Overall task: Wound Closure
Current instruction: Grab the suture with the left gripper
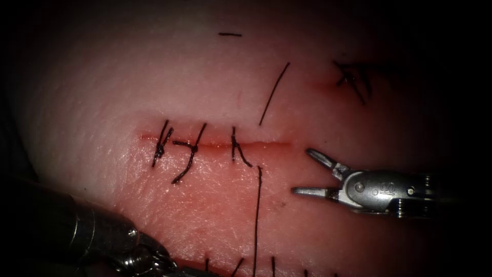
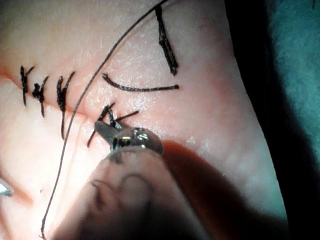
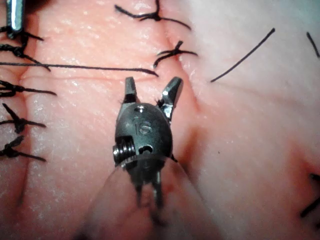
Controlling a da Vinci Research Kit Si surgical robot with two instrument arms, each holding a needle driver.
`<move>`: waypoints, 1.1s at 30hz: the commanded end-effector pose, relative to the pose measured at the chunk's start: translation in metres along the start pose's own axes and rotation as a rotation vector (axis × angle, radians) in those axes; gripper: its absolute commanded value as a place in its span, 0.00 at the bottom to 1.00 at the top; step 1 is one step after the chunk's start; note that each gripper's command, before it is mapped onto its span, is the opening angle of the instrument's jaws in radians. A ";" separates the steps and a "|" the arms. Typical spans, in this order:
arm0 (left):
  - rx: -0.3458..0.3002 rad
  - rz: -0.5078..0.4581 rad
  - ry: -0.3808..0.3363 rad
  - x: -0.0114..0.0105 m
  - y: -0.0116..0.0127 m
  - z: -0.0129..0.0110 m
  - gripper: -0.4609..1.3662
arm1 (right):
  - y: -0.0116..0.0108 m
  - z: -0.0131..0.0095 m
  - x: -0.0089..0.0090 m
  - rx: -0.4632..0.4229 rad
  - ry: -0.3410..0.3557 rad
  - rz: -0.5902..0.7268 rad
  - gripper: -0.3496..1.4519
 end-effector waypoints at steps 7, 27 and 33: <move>0.001 -0.004 -0.003 0.0009 -0.0004 -0.0004 0.45 | 0.0002 -0.0004 -0.0001 0.008 0.001 -0.001 0.74; 0.119 -0.099 -0.002 0.0009 -0.0052 -0.0026 0.49 | 0.0002 -0.0004 -0.0001 0.009 0.001 -0.007 0.75; 0.118 -0.101 -0.018 -0.0012 -0.0050 -0.0019 0.47 | 0.0001 -0.0004 -0.0001 0.009 0.001 -0.013 0.75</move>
